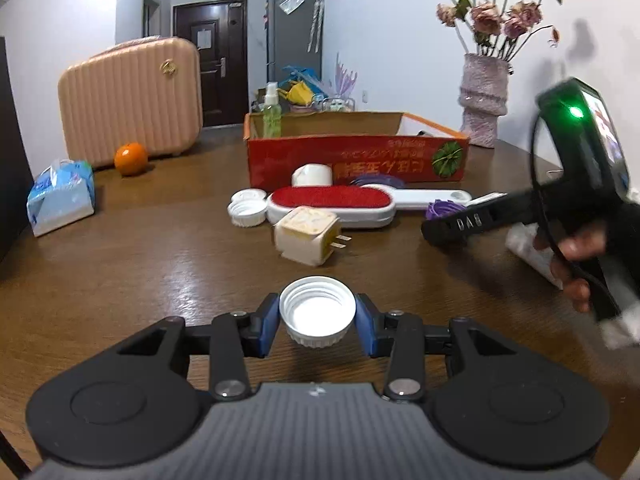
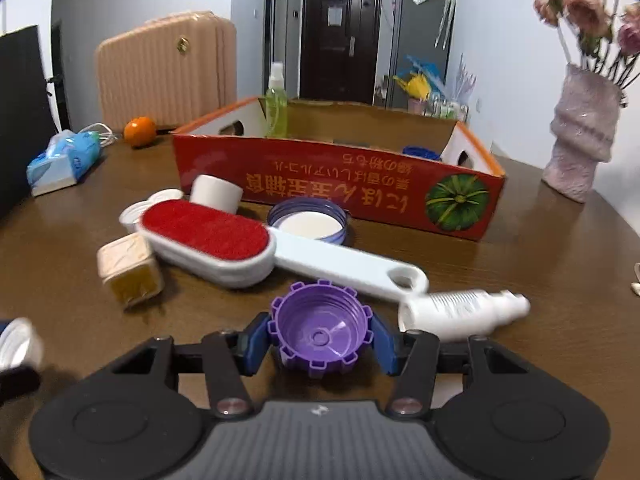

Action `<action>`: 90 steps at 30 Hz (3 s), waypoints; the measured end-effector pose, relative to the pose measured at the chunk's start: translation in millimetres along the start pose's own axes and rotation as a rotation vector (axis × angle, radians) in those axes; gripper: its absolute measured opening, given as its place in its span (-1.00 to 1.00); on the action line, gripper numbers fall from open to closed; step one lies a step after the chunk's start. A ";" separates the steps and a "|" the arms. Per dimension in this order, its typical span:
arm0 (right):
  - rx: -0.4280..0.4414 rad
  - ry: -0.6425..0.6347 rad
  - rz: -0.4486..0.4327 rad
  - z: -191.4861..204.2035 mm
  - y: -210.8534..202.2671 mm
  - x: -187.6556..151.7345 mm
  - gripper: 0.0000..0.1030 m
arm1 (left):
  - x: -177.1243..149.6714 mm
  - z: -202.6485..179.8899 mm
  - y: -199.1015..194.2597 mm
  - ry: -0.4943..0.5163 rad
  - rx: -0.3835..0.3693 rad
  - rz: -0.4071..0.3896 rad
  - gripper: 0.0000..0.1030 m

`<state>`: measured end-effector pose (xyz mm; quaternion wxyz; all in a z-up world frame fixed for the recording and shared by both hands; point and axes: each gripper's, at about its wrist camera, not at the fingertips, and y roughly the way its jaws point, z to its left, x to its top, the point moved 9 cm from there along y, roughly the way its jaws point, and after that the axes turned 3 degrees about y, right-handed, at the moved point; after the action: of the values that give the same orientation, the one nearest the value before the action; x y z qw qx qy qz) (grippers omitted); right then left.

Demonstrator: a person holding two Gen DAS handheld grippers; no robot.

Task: Organize rigid objects
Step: 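Drop the white cap and purple cap into the cardboard box with both tools, then grasp the white plug adapter with the left tool while the right tool grasps the white tape roll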

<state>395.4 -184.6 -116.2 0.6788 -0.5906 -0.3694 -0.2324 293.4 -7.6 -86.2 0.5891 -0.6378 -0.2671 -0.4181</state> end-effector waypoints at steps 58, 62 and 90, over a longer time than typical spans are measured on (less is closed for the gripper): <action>0.010 -0.116 -0.003 -58.6 25.4 255.1 0.37 | 272.6 45.7 164.8 0.012 -0.060 0.096 0.59; 0.002 -0.107 -0.108 -57.0 -49.6 223.8 0.37 | 247.1 45.7 83.7 0.045 0.025 -0.005 0.60; -0.020 -0.067 -0.312 31.1 -212.0 -71.0 0.72 | -3.4 -21.0 -144.5 0.047 0.113 -0.249 0.98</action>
<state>185.0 -204.1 -36.9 0.6158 -0.5400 -0.4769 -0.3189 166.7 -4.0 -13.7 0.5735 -0.5555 -0.3534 -0.4874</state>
